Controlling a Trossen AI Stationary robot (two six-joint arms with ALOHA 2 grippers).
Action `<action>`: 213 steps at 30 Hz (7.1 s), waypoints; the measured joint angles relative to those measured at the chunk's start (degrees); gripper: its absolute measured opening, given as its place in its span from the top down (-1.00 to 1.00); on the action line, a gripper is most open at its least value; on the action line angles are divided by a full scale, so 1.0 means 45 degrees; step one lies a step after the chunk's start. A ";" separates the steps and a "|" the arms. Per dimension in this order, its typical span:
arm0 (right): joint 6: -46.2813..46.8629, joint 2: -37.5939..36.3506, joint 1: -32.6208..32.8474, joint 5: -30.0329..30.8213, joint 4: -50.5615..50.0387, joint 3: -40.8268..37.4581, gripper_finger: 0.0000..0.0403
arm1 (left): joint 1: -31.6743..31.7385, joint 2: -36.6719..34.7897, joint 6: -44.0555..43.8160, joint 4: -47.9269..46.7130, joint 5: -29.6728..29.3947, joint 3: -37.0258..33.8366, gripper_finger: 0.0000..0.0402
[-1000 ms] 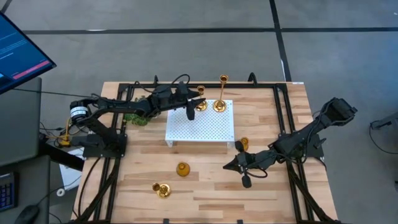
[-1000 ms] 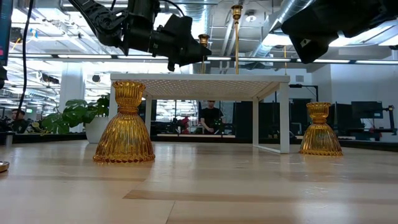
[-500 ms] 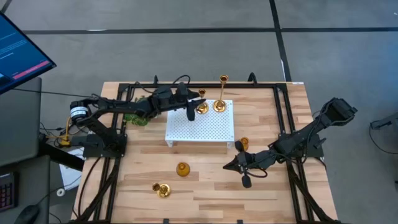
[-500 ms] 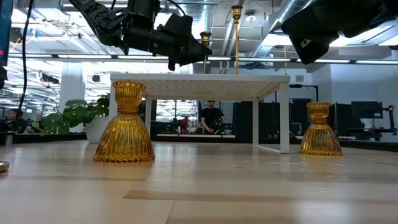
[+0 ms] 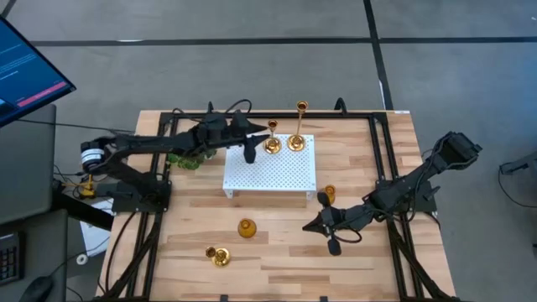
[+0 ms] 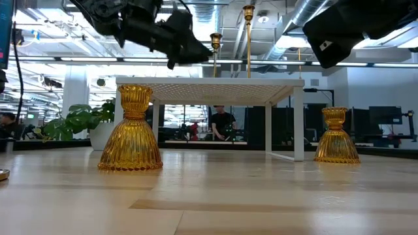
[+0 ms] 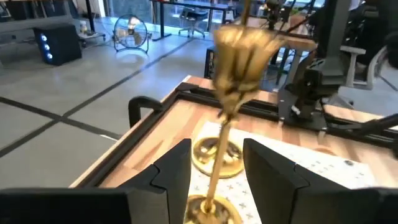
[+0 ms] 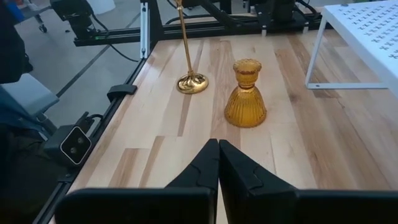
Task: Pick & Place candle stick holders
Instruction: Align the gold candle holder on the shelf with the gold candle holders
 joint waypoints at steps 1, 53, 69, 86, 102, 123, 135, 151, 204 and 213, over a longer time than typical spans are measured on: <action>-0.0002 0.0000 0.0000 0.0000 -0.0022 0.0000 1.00 | -0.0027 -0.0269 0.0000 -0.0255 0.0039 0.0000 0.28; 0.1069 0.0083 -0.0024 0.0039 0.0762 0.0000 1.00 | -0.4928 -1.0848 0.2663 -0.4389 0.9943 -0.9413 0.97; 0.0869 0.0083 -0.0024 0.0039 0.0753 0.0000 1.00 | -0.8033 -0.8713 0.1939 0.0191 0.5362 -1.0341 0.67; 0.0846 0.0087 -0.0024 0.0019 0.0746 0.0000 1.00 | -0.9743 -0.2977 0.1234 0.6620 0.5155 -1.0331 0.16; 0.0831 0.0087 -0.0024 0.0000 0.0639 0.0000 1.00 | -1.0706 0.0928 0.1021 0.8218 0.4260 -0.8109 0.15; 0.0834 0.0092 -0.0024 0.0000 0.0304 0.0000 1.00 | -1.1381 0.1589 0.0568 0.8329 0.4224 -0.7101 0.47; 0.0831 0.0092 -0.0024 0.0000 0.0080 0.0000 1.00 | -1.1377 0.1579 0.0597 0.8353 0.4211 -0.7087 0.94; 0.0889 0.0092 -0.0024 0.0024 0.0177 0.0000 1.00 | -1.1258 0.1570 0.0059 0.8389 0.2297 -0.7087 0.94; 0.0155 0.0092 -0.0612 0.0015 -0.0257 0.0000 1.00 | -1.0620 -0.4613 0.0301 -0.2707 -0.7282 -0.1752 0.96; 0.0155 0.0092 -0.0612 0.0024 -0.0372 0.0000 1.00 | -0.8277 -0.4594 0.2162 -0.2694 -0.8938 -0.0806 0.96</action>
